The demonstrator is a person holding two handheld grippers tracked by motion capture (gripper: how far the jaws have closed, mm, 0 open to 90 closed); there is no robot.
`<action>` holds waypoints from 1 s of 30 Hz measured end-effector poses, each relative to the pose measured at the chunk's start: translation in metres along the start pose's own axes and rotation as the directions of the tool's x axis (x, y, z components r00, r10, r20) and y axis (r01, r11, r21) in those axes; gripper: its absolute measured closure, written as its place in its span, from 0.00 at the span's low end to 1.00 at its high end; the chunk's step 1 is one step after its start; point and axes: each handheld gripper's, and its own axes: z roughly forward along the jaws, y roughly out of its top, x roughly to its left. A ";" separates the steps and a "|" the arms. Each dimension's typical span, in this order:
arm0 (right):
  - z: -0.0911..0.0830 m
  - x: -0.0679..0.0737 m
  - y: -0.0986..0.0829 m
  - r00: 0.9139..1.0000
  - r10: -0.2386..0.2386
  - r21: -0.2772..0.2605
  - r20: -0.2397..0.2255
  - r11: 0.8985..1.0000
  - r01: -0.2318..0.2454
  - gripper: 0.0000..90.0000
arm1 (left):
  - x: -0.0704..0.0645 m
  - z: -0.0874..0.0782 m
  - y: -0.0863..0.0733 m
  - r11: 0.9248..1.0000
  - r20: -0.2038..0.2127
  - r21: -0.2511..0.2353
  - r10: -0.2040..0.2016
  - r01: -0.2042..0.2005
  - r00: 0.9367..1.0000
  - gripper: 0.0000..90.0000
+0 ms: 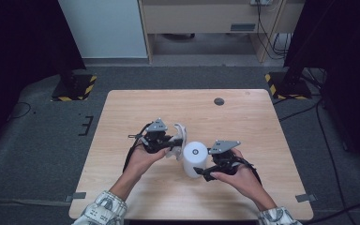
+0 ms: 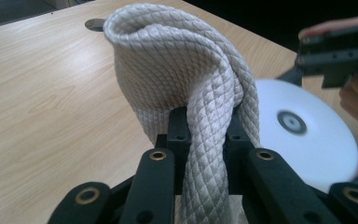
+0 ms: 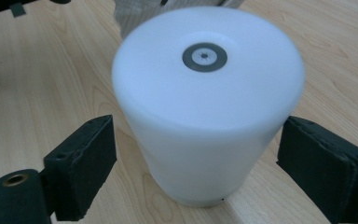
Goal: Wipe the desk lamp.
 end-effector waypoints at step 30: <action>0.010 -0.001 -0.008 1.000 -0.004 0.045 0.007 0.999 0.003 0.17 | 0.012 0.032 -0.012 0.996 0.029 0.083 -0.023 0.020 0.999 0.86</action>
